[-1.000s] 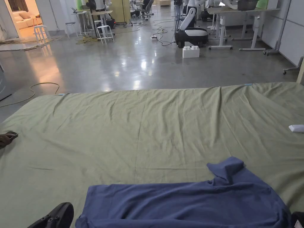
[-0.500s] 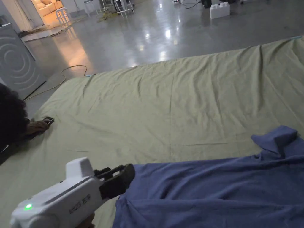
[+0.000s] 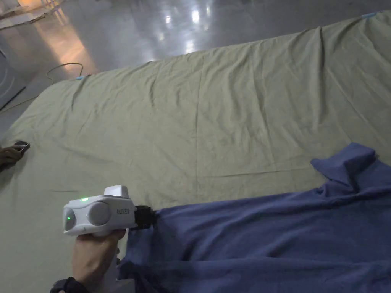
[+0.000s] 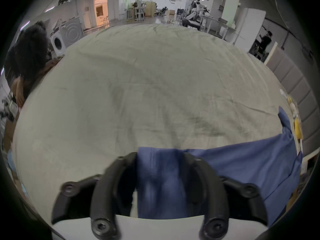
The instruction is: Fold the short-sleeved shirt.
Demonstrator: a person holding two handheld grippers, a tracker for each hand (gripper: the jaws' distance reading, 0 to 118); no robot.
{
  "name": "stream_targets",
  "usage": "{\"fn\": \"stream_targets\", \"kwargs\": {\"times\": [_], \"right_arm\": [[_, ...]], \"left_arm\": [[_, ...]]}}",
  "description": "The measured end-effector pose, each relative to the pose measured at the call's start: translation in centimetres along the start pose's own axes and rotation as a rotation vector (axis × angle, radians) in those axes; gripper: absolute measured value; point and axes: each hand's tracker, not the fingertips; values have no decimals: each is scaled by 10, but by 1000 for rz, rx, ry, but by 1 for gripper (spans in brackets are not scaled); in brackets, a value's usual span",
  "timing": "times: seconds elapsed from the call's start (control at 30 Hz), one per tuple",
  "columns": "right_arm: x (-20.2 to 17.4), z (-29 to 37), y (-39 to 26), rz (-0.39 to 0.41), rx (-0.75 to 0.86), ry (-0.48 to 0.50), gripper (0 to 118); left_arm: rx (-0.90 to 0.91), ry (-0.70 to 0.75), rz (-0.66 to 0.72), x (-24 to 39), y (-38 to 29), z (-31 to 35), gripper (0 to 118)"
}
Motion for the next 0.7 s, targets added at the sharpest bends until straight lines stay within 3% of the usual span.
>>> {"fn": "stream_targets", "kwargs": {"times": [0.03, 0.1, 0.23, 0.27, 0.3, 0.33, 0.37, 0.4, 0.47, 0.57, 0.7], "right_arm": [[1, -3, 0, -10, -4, 6, 0], [5, -15, 4, -30, -25, 30, 0], [15, -58, 51, 70, -44, -8, 1], [21, -73, 72, 48, -71, -20, 4], [27, -86, 87, 6, -120, -20, 17], [36, -105, 106, -42, -163, -2, 50], [44, -122, 125, -77, -201, 5, 74], [49, -132, 123, -95, -203, 62, 86], [74, -194, 166, -102, -224, -15, 87], [80, -259, 180, -26, -400, -109, 86], [83, -310, 169, -83, -501, -112, 81]], "left_arm": [[5, 13, -62, 5, 0, 3, 10], [-22, -15, -130, 16, -1, 1, 8], [-98, 33, -90, 19, 6, -16, 8], [-103, 33, -94, 20, 8, -15, 8], [-111, 37, -114, 26, 5, -10, 8], [-119, 42, -138, 29, 4, -10, 8], [-120, 51, -182, 32, 3, -10, 8], [-118, 53, -182, 33, 2, -10, 8], [-117, 58, -161, 34, 1, -8, 8], [-108, 50, -146, 31, 1, -7, 8], [-112, 23, -134, 24, 4, -8, 7]]}}
